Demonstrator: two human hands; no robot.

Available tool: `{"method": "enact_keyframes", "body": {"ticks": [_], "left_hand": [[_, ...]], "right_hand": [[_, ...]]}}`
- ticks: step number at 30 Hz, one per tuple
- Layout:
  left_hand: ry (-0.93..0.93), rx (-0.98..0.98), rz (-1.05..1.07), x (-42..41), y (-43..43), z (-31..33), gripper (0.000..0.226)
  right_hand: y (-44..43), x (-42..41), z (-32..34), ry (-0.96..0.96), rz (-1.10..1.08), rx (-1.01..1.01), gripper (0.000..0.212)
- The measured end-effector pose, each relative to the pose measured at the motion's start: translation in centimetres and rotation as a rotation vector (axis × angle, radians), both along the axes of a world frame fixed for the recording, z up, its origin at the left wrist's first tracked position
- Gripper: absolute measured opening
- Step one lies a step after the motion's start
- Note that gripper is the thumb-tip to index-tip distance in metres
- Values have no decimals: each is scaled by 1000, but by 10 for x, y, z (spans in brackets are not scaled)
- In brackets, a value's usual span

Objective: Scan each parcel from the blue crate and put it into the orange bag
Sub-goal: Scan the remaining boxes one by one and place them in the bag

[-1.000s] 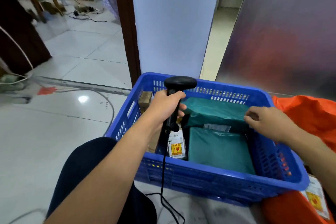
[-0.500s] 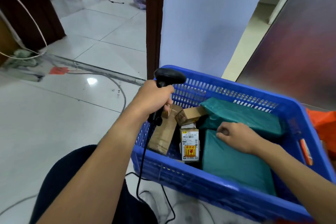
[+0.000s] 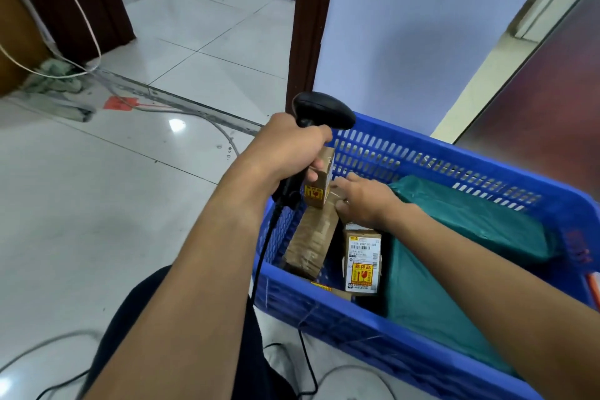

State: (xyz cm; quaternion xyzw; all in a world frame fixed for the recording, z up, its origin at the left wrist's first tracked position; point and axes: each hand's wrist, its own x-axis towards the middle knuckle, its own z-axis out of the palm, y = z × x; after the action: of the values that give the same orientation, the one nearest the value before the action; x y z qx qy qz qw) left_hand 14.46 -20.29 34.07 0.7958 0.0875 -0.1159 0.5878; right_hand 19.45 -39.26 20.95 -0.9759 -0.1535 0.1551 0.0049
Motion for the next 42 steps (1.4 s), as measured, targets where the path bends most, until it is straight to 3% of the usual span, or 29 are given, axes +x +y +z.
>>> {"method": "enact_keyframes", "body": {"ticks": [4,10,17,27,33,37,42], "left_hand": [[-15,-13,42,2,5,1,16],[-23,-6,63,2,9,1,16],[-40,-9,63,4,9,-1,17],[-26,2,36,2,4,-1,18],[-44,-2,36,4,0,-2,16],[-45,-5,31,5,-2,-3,17],[-42,-2,33,7,-3,-4,16]], "right_hand": [[20,19,-3,-90,46,40,52],[30,25,-17,-46,115,18,76],[23,23,-29,-172,17,145,76],[17,21,-30,-135,-161,161,59],[12,23,-32,-189,-270,261,46],[12,24,-39,-115,-377,354,47],[18,22,-46,-179,-426,437,21]]}}
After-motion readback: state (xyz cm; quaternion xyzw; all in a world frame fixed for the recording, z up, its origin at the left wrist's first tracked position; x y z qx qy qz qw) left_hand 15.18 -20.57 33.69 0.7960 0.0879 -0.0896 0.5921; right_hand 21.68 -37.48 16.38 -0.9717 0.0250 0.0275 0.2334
